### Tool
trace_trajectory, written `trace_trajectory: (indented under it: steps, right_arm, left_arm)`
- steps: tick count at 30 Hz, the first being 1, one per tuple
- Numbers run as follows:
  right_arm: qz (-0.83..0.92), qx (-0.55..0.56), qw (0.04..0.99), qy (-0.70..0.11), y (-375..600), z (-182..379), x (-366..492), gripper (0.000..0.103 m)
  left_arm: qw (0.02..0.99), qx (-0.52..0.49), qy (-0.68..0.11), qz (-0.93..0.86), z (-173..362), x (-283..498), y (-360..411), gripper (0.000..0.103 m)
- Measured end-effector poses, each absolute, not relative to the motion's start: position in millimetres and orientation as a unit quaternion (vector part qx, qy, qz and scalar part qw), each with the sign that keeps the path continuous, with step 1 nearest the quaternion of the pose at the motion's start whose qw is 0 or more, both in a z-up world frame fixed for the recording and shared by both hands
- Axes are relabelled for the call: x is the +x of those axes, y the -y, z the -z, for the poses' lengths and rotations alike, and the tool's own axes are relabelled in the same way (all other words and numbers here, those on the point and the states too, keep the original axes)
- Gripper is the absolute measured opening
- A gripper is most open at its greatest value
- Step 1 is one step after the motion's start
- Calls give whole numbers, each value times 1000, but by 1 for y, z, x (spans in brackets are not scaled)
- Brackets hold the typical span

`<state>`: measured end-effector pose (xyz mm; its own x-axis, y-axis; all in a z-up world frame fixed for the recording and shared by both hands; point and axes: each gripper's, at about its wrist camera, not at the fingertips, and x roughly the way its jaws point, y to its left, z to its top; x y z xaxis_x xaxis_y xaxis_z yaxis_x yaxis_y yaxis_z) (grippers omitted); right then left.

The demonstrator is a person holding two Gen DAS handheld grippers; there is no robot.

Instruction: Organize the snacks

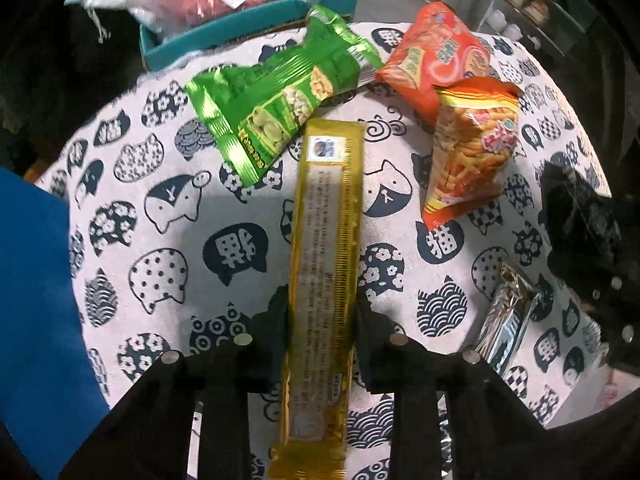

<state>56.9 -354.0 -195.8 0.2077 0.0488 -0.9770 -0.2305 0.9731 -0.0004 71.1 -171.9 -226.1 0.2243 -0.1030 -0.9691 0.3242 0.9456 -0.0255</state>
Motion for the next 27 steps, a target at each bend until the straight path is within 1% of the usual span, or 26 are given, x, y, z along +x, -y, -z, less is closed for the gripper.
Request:
trace_trajectory:
  steps: [10,27]
  right_arm:
    - [-95,-80,784,-609,344,181,55,64]
    - [-101,-83,806,-577,325,143,50,64]
  left_arm:
    - [782,81,-603,137,205,52,159,28]
    - [834,84,-528,137,125,15,135,28]
